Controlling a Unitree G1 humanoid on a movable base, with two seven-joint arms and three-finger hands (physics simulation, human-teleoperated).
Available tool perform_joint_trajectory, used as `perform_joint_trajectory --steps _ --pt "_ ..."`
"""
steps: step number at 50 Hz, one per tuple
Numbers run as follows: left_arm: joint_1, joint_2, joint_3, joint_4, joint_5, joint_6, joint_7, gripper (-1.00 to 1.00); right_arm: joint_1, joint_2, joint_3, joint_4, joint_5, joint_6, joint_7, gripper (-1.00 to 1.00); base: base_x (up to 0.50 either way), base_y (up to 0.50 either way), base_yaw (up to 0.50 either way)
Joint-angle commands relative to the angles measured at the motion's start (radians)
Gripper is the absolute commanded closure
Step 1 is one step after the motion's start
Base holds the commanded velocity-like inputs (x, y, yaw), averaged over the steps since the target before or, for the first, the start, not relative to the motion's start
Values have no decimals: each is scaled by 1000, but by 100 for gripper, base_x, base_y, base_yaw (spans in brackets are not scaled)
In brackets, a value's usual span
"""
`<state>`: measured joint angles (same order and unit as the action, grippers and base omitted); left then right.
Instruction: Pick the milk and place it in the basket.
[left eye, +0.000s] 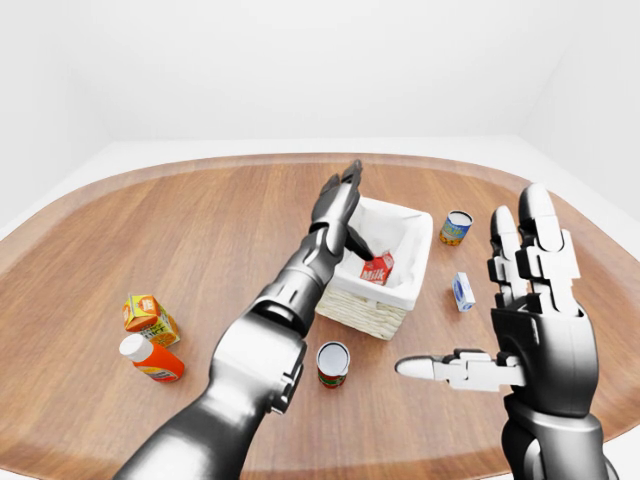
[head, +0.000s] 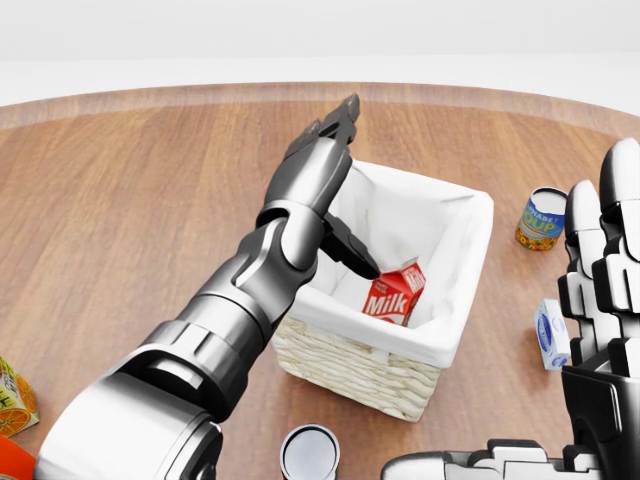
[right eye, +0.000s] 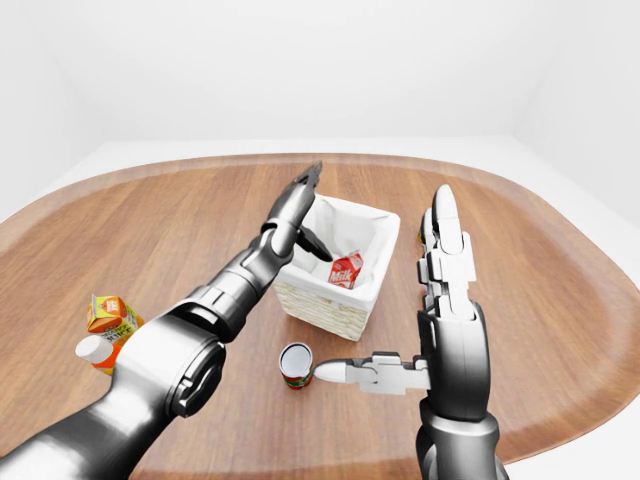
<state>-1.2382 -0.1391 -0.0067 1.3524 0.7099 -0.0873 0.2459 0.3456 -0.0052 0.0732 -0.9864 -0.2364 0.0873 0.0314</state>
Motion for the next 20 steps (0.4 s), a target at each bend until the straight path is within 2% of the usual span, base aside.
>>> perform_joint_trajectory --steps 1,7,15,20 --pt "-10 0 21 -13 -34 0 -5 -100 0 0 -2 -1 0 0 1 -100 0 0 0" --pt "-9 0 24 -21 -78 0 -10 -100 -2 1 -4 3 2 0 2 -100 0 0 0" --pt "-15 10 49 -51 -200 0 -36 -100 -3 1 0 13 -1 0 -1 -100 0 0 0" --pt "-13 16 37 -73 -257 0 -46 -100 -3 -1 7 13 -6 0 -4 -100 0 0 0"
